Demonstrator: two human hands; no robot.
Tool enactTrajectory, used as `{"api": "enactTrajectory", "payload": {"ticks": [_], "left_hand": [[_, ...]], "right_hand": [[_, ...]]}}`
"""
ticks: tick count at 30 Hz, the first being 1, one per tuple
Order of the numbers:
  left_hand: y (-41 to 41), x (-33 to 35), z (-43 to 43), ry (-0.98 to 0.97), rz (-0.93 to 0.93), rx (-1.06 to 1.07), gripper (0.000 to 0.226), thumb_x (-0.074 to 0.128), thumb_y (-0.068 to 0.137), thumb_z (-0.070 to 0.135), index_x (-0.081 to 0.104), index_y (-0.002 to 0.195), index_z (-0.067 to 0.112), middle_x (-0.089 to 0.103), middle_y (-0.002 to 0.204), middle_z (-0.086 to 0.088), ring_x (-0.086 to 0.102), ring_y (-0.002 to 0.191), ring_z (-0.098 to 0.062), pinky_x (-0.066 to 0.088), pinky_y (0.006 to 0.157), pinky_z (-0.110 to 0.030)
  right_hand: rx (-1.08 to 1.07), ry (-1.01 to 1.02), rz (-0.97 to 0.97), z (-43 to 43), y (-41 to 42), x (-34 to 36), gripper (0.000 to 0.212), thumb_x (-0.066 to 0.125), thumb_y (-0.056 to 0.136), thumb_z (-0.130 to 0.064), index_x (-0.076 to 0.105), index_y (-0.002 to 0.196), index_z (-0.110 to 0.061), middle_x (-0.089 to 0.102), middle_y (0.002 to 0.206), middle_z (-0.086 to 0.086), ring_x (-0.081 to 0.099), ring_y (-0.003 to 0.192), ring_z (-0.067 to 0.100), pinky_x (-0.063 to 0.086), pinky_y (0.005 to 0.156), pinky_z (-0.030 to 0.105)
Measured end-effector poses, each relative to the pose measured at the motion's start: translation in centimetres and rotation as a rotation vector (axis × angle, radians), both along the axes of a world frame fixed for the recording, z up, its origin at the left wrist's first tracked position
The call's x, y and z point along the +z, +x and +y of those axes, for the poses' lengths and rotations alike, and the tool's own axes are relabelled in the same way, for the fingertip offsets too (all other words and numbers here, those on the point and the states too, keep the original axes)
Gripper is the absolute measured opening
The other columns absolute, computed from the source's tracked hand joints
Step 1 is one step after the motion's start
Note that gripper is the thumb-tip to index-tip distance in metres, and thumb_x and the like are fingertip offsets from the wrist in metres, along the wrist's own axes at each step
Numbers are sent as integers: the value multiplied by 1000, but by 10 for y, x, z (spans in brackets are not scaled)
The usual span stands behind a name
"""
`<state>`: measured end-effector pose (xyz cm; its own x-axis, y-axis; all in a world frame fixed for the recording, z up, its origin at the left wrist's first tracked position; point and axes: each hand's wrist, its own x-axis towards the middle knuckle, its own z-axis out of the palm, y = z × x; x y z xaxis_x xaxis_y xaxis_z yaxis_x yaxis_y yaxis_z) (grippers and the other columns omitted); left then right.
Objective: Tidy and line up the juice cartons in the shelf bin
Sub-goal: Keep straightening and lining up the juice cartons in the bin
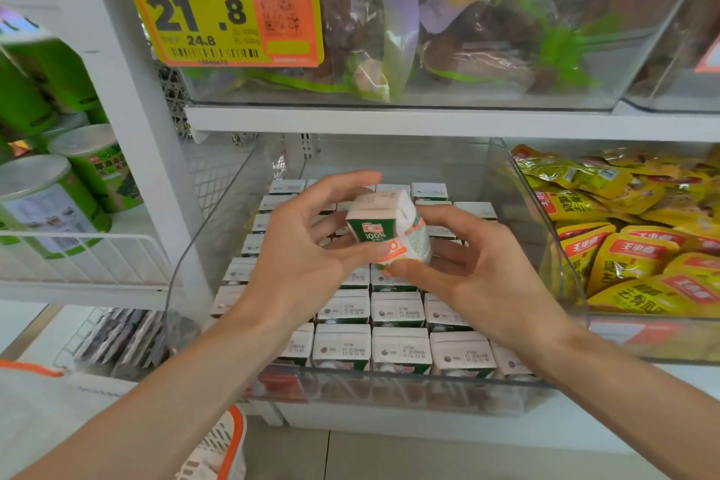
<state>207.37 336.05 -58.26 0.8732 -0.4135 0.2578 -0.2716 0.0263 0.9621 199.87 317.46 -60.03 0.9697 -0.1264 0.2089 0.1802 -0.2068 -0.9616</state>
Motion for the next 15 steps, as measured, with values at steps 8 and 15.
{"api": "enactTrajectory", "payload": {"ticks": [8,15], "left_hand": [[-2,1,-4,74,-84,-9,60,91,73,0,72,122,29,77,114,13,74,109,-6,58,98,-26],[-1,2,1,145,-107,-57,57,88,80,11,68,129,31,77,113,13,76,101,-4,58,84,-16]], "right_hand": [[-29,-31,-51,-6,-1,-2,45,88,82,-11,75,123,-25,78,117,-15,75,110,5,58,93,19],[4,33,-11,-5,-1,-1,44,86,84,-7,75,124,-20,79,117,-11,76,108,10,60,89,21]]}}
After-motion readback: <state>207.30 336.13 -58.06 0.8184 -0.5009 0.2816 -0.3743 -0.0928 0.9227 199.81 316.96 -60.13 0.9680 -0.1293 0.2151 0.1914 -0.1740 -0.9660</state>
